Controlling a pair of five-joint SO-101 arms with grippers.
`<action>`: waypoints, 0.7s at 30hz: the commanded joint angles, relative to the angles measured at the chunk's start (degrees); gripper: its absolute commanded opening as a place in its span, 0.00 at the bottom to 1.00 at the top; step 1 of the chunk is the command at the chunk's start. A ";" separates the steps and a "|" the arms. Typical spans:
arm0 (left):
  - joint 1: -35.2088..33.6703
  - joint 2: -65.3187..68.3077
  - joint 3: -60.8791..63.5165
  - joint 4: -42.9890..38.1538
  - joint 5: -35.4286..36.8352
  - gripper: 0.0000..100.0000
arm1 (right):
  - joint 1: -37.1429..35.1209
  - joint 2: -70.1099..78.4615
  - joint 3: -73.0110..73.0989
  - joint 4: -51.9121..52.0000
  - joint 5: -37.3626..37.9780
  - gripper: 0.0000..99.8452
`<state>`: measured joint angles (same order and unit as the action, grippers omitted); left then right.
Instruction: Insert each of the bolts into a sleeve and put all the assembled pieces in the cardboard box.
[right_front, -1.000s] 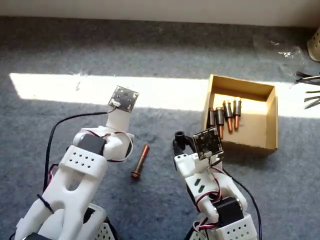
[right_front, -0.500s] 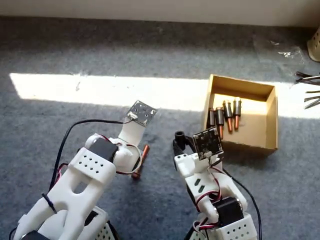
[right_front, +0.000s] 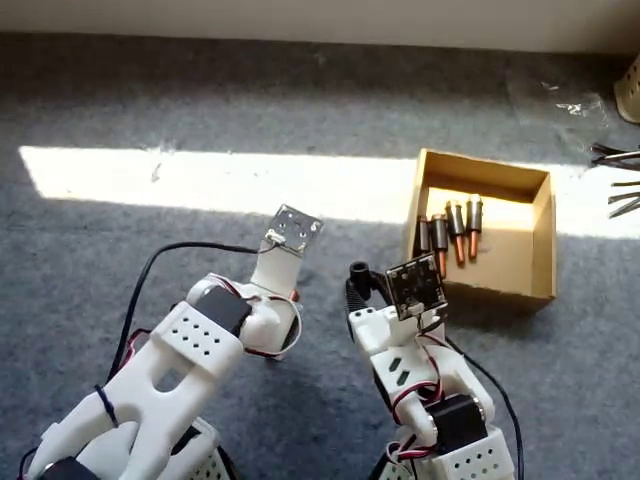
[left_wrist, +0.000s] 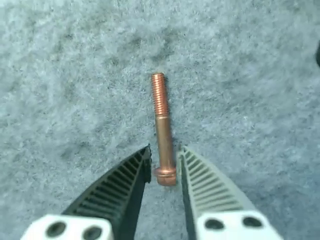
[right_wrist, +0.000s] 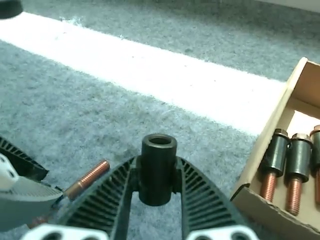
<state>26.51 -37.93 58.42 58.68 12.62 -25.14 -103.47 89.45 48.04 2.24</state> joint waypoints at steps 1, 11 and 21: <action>1.19 0.04 1.10 -1.58 2.81 0.12 | 0.66 -1.10 -0.66 0.31 0.26 0.03; 0.75 0.04 7.16 -10.81 2.81 0.11 | 2.15 -1.19 -0.66 0.31 0.26 0.03; -3.91 0.13 8.04 -11.25 2.81 0.11 | 2.15 -1.19 -0.66 0.31 0.26 0.03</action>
<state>25.89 -37.93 66.68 48.31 14.11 -23.56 -103.56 89.45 48.04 2.24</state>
